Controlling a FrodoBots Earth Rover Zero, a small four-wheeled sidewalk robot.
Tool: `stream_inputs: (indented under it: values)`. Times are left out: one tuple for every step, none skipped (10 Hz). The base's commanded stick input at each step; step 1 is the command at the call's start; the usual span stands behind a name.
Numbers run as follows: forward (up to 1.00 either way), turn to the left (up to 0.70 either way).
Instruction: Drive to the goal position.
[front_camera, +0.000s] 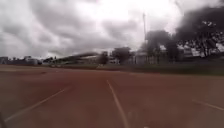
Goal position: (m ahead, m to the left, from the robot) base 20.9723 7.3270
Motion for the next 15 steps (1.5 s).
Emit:
stream_inputs:
  values:
    - [0.7,0.0]
    - [0.7,0.0]
    - [0.7,0.0]
    - [0.7,0.0]
    - [0.7,0.0]
    - [0.7,0.0]
    - [0.7,0.0]
    - [0.7,0.0]
    - [0.7,0.0]
    - [0.7,0.0]
    - [0.7,0.0]
    - [0.7,0.0]
    - [0.7,0.0]
    - [0.7,0.0]
    - [0.7,0.0]
